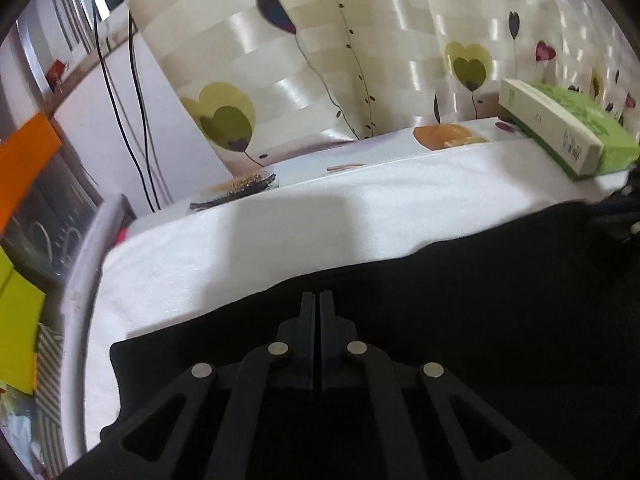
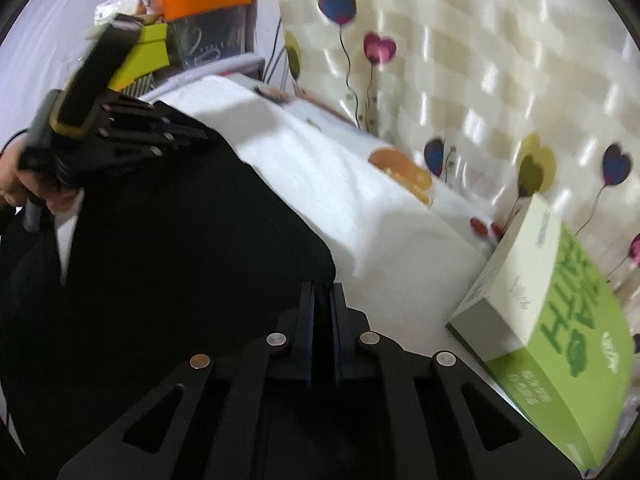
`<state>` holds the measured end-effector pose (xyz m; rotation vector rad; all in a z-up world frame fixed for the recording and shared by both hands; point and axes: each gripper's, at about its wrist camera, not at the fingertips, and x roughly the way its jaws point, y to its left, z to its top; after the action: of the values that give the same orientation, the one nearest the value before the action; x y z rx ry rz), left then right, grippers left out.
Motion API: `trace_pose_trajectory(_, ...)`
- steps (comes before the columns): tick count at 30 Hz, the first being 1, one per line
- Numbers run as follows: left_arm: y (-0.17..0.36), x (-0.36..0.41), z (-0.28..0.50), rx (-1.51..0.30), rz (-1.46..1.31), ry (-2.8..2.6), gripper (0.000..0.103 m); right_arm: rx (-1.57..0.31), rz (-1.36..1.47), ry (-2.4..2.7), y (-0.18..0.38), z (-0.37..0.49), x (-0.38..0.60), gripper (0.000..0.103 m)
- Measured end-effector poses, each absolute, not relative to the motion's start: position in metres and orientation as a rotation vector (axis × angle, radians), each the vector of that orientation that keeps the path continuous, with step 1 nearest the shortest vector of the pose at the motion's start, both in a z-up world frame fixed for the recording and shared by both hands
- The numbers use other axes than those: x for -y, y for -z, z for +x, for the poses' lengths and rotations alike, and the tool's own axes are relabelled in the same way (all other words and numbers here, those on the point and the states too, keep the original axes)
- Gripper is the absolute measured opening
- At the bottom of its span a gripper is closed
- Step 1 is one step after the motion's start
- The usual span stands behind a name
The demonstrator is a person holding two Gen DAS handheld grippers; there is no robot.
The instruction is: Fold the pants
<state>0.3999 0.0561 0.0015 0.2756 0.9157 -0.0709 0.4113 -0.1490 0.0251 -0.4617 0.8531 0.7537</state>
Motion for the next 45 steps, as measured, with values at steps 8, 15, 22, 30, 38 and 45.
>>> trace_pose_trajectory(8, -0.061, -0.078, 0.338, -0.758, 0.104, 0.092, 0.002, -0.715, -0.437, -0.769, -0.086, 0.345, 0.167, 0.007)
trace_pose_trajectory(15, -0.099, -0.095, 0.228, -0.637, -0.03, 0.129, 0.002, -0.637, -0.456, -0.802, -0.115, 0.24, 0.169, 0.007)
trace_pose_trajectory(22, -0.057, -0.101, 0.136, -0.701, -0.113, 0.132, 0.002, -0.686, -0.416, -0.788, -0.084, 0.146, 0.176, 0.007)
trace_pose_trajectory(30, -0.023, -0.109, 0.08, -0.777, -0.226, 0.138, 0.002, -0.859, -0.332, -0.779, -0.025, 0.102, 0.183, 0.014)
trace_pose_trajectory(38, -0.035, -0.129, 0.057, -0.736, -0.292, 0.062, 0.036, -0.793, -0.203, -0.719, -0.037, 0.08, 0.217, 0.041)
trace_pose_trajectory(45, -0.039, -0.089, 0.117, -0.783, -0.128, 0.017, 0.052, -0.751, -0.116, -0.633, -0.046, 0.092, 0.242, 0.042)
